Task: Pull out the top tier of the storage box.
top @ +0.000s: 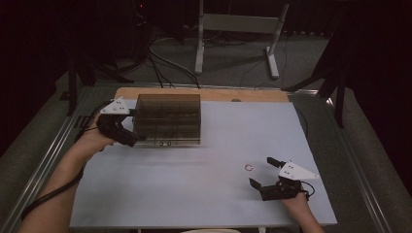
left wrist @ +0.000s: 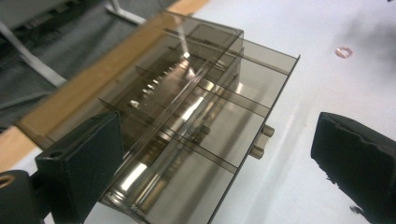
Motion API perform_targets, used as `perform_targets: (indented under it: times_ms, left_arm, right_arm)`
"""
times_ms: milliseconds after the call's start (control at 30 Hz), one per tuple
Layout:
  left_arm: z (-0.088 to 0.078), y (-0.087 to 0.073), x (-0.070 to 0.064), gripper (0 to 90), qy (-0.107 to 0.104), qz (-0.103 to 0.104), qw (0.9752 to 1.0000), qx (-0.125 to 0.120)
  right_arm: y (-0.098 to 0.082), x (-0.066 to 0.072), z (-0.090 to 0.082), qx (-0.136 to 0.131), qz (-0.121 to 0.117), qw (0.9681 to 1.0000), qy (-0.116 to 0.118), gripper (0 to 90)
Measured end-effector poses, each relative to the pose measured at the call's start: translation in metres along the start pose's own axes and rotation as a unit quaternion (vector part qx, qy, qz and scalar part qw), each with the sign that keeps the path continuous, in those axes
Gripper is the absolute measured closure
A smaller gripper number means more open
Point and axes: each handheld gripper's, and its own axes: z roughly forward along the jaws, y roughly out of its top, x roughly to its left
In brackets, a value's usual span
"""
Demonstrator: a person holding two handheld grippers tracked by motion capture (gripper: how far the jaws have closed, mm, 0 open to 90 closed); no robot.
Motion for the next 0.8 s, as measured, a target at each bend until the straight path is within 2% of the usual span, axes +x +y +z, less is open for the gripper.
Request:
perform_targets:
  times_ms: [100,133,200,367,633,800]
  left_arm:
    - [-0.003,-0.003,-0.005,4.1,0.004,-0.004,1.0,-0.004]
    - [-0.004,-0.007,-0.01,4.1,0.006,-0.012,0.9999,-0.006]
    - [-0.005,-0.012,-0.016,4.2,0.013,-0.013,0.9998,-0.008]
    - [0.0,-0.026,-0.032,4.2,0.012,-0.022,0.9996,-0.009]
    - [0.0,-0.045,-0.051,4.2,0.014,-0.047,0.9978,-0.044]
    - [0.001,-0.056,-0.062,4.2,0.018,-0.053,0.9974,-0.045]
  right_arm:
    - [0.0,0.0,0.0,0.0,0.001,1.0,0.0,0.1]
    - [0.0,0.0,0.0,0.0,0.0,1.0,0.0,0.1]
    - [0.0,0.001,0.0,0.001,0.0,1.0,0.001,0.1]
    - [0.0,0.001,0.001,0.001,-0.001,1.0,0.002,0.1]
    - [0.0,0.0,0.0,-0.001,0.0,1.0,0.0,0.1]
    - [0.0,0.0,0.0,0.0,0.0,1.0,0.0,0.1]
